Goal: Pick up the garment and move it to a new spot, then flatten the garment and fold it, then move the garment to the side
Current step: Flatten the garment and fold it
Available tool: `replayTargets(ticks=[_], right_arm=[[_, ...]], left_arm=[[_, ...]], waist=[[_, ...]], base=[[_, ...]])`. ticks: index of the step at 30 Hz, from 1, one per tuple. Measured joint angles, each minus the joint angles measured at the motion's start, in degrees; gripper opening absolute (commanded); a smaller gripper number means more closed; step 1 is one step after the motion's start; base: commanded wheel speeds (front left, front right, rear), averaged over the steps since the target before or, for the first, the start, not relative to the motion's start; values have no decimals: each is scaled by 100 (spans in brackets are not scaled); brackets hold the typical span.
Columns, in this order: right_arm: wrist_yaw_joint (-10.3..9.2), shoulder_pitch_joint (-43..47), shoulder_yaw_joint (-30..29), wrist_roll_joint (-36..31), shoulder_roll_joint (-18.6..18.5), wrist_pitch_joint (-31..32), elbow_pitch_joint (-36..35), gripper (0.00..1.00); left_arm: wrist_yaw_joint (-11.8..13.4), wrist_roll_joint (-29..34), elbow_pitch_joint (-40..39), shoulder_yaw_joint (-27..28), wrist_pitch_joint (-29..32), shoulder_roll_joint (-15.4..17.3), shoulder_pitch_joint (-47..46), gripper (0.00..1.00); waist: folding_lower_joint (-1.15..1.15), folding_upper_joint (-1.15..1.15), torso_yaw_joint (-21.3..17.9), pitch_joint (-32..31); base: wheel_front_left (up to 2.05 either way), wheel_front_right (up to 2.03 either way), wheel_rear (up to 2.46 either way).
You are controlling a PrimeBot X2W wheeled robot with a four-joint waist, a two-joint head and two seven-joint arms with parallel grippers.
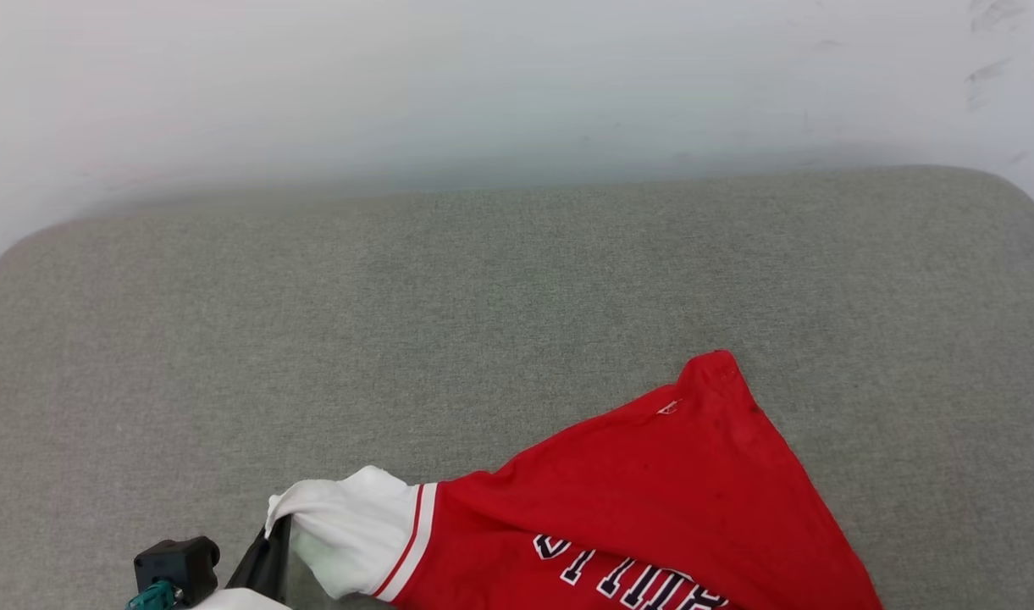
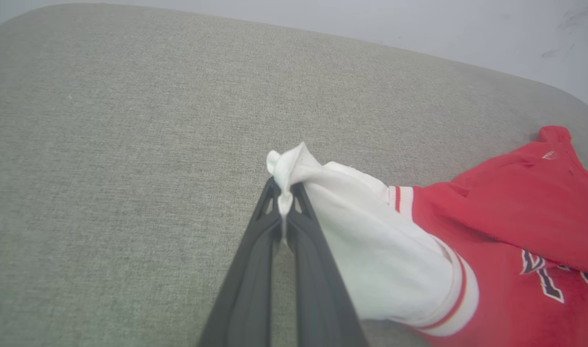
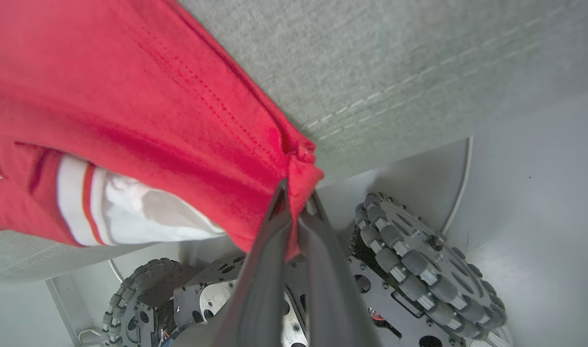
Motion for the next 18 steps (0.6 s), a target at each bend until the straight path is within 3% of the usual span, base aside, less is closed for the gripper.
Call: replayTargets(ticks=[2,3,4,12,18], right_arm=[[0,95,122,181,3,-119,73,0],[0,104,219,275,8,-254,94,33],[0,100,282,314,25,-465,92,100],[0,-388,643,223,0,-1920,-141,100],[0,-1084,921,71,-335,-2831,-132,100]], left_arm=[[44,-2,-30,-3,49,12,37,0],[51,-4,-40,-5,67,21,59,0],[63,-8,-55,-9,89,27,77,0],[86,-8,-167,-75,158,41,68,0],[110,78,-309,-193,153,-23,-70,0]], waist=[[0,0,-31,-34],[0,0,-39,-39],[0,0,-41,-38],[0,0,35,16],[0,0,153,145]], base=[[0,0,0],[0,0,0],[0,0,0],[0,0,0],[0,0,0]])
